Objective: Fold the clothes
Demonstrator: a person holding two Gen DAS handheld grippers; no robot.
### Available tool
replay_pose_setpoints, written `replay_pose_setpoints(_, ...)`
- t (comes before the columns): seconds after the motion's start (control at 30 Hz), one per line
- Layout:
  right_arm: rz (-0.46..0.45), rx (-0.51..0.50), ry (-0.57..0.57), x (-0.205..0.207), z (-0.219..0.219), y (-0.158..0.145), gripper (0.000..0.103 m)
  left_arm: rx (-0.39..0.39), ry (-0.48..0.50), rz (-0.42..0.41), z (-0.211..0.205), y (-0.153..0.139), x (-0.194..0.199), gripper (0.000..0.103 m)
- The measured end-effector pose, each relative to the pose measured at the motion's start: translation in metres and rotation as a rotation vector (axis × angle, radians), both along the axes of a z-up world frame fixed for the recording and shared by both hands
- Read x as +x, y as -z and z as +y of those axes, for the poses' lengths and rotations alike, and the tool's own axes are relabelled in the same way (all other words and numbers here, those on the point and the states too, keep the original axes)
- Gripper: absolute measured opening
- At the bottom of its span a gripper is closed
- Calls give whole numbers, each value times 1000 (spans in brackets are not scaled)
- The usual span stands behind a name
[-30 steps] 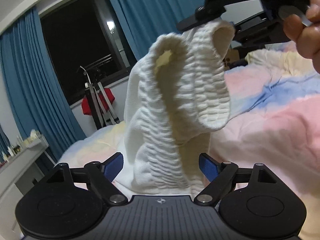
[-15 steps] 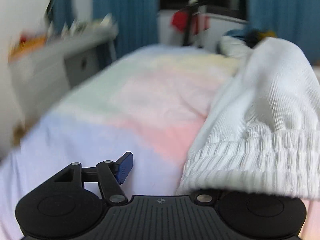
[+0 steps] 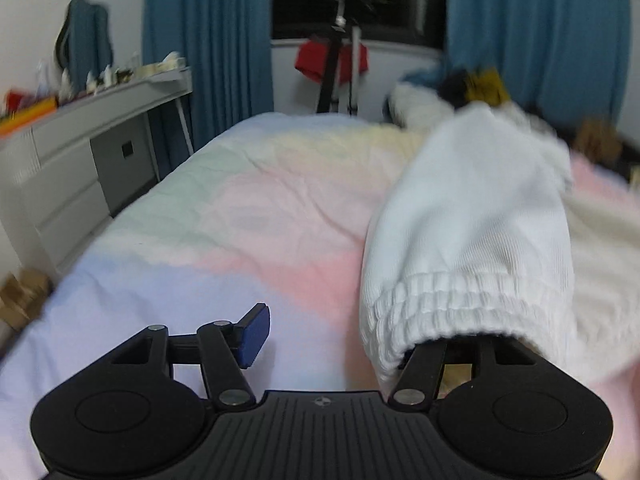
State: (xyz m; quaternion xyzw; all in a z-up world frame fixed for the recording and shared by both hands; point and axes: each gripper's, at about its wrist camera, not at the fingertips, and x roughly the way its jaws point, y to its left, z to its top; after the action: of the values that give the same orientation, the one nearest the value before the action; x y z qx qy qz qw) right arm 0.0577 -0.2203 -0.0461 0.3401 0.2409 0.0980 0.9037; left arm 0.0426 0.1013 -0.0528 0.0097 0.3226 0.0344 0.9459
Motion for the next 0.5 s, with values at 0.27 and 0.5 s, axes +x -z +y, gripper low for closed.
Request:
replay_pose_setpoints(0.27,35,31,3,4,-7,6,24,318,126,-61,-45,6,-48,74)
replay_pose_setpoints(0.5,47,48,-15,7,-8,7,24,593,274,-175,-101,26,-58,75)
